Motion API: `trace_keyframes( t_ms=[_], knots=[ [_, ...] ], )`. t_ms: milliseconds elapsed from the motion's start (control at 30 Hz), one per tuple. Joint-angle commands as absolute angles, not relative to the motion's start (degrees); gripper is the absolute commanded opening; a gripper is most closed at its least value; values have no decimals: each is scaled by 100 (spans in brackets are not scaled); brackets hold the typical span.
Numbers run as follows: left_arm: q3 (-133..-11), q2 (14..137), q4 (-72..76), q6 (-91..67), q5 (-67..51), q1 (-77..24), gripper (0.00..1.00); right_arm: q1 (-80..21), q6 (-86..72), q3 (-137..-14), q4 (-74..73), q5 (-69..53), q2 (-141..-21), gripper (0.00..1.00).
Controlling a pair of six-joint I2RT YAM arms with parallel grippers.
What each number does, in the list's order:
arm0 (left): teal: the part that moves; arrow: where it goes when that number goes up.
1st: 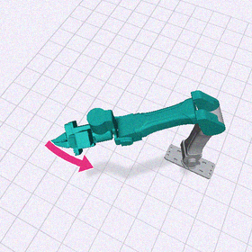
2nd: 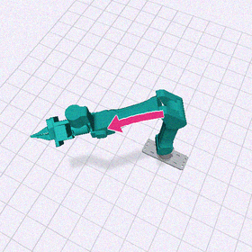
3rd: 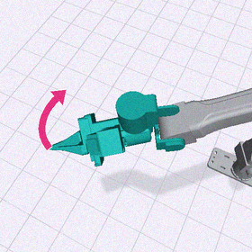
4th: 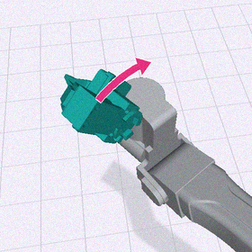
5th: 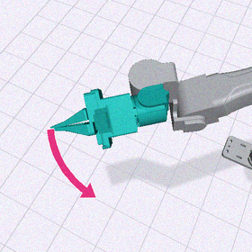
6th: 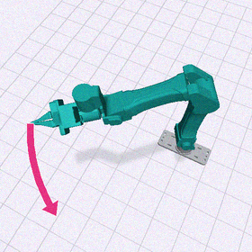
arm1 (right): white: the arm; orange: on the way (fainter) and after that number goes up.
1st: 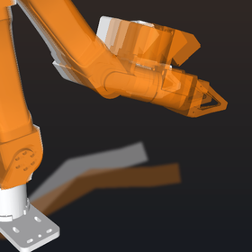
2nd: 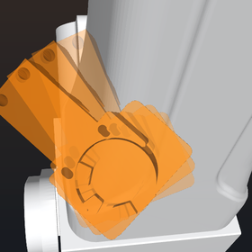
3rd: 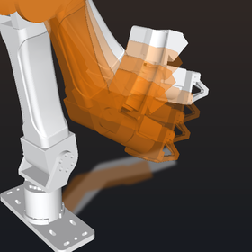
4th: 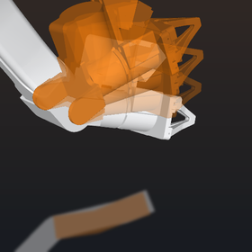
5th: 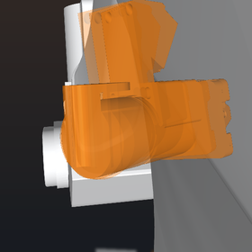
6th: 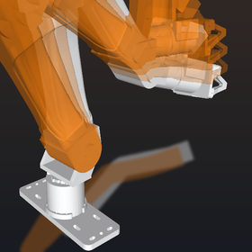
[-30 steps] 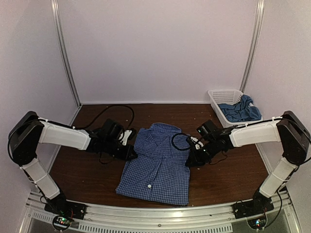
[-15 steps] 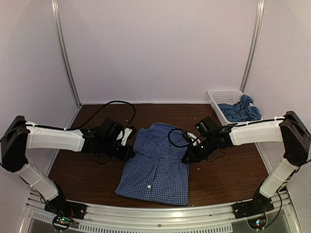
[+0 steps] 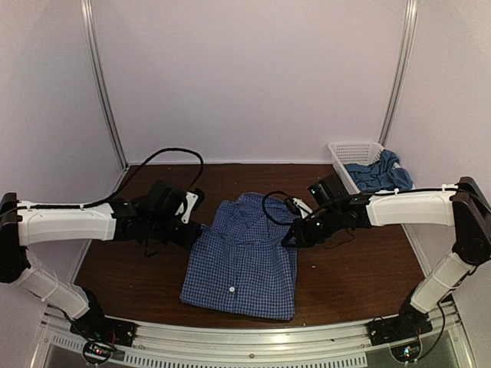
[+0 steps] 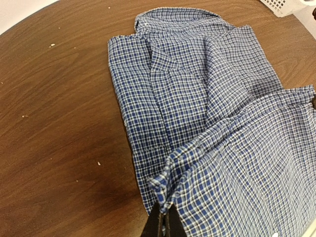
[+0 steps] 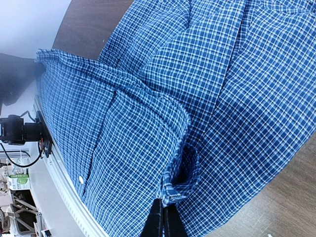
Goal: Fold and stack the mixed laundry pile
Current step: Adjust the 2/3-rectangle-folded shirt at the center of the board.
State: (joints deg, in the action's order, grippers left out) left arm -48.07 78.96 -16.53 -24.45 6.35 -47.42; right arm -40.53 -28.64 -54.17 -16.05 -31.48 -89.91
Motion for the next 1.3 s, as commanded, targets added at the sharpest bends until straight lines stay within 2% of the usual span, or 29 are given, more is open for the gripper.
trace_keyframes(
  t_ms=[0,167,267,300,400,500,633,867,1100,1267],
  knots=[
    [-4739,8011,-1443,-2297,747,-4733,0,-4070,-2663,-5478,-1354,-3008,-9042,0],
    [-4762,8648,-1196,-2305,653,-4731,0,-4002,-2654,-5353,-1318,-2611,-9400,0],
    [-4894,8958,-1423,-2481,1067,-4704,3,-3928,-2644,-5288,-1267,-2476,-9606,0],
    [-4949,8988,-1503,-2517,1222,-4692,7,-3915,-2635,-5279,-1267,-2469,-9681,0],
    [-5102,8841,-1887,-2642,1705,-4698,33,-3917,-2666,-5211,-1220,-2493,-9785,0],
    [-5344,8554,-2201,-2509,1848,-4755,43,-3919,-2695,-5134,-1200,-2524,-9770,0],
    [-5710,8439,-2210,-2132,1203,-5052,44,-3905,-2747,-5020,-1181,-2560,-9635,0],
    [-5856,9267,-1516,-2634,-209,-5310,45,-3845,-3076,-4814,-730,-3032,-9514,0],
    [-5919,9981,-1129,-2887,-568,-5324,45,-3825,-3129,-4755,-637,-3147,-9509,0],
    [-5998,10308,-1021,-2937,-658,-5326,50,-3814,-3111,-4730,-621,-3169,-9531,0]
  ],
)
